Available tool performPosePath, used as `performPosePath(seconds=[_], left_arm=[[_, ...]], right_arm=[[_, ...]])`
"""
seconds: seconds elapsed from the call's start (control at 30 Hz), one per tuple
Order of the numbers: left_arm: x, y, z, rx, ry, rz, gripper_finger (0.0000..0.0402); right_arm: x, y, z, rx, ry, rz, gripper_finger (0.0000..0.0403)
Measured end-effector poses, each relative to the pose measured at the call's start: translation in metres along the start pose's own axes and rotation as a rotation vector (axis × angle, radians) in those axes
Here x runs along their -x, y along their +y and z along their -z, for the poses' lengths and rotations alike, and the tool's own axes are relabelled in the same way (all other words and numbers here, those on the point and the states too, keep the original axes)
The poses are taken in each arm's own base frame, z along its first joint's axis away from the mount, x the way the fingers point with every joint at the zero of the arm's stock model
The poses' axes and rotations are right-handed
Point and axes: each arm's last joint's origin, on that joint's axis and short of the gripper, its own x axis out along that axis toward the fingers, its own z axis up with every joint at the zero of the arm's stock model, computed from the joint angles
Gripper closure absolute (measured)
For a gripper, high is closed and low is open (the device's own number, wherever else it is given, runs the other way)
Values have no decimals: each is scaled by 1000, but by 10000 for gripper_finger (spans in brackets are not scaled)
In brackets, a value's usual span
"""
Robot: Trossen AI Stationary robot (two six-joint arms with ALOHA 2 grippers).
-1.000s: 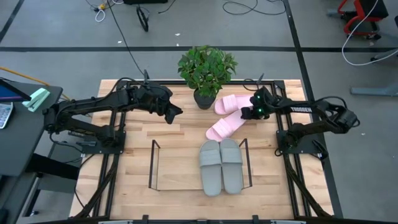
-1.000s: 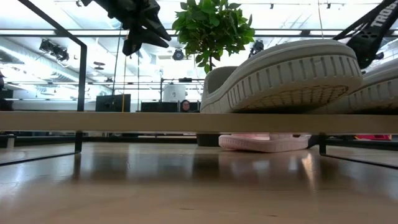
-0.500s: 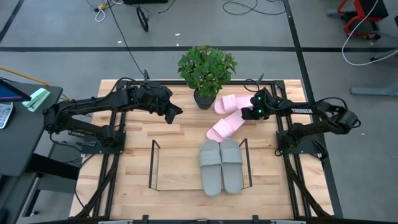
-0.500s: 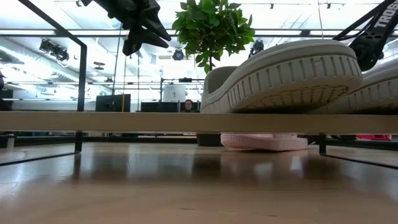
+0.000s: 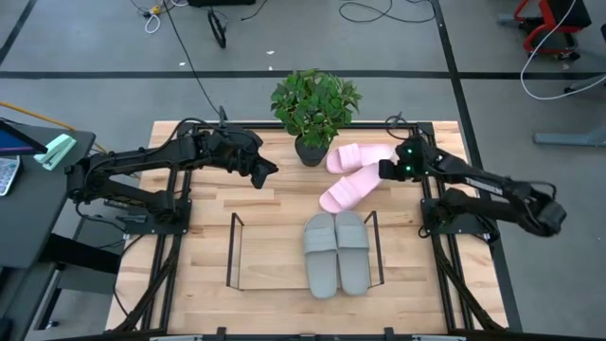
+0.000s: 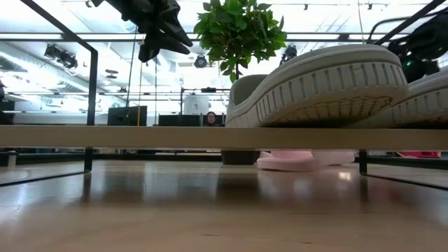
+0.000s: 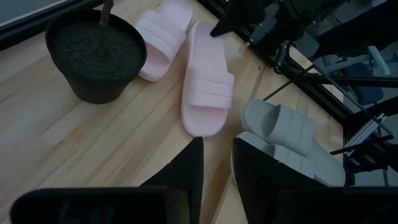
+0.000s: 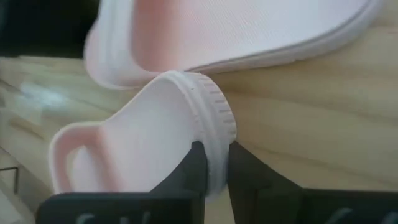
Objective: Pick and place slides into the shelf
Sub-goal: Put the bottom pink slide on the shelf
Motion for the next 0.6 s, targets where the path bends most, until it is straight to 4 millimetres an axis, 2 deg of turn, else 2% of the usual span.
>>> performPosePath(seconds=[0.33,0.6], left_arm=[[0,0,0,-9,0,0,321],[0,0,0,-8,1,0,311]], right_arm=[[52,16,2,2,-119,-51,365],[108,44,-5,109,-166,-79,365]])
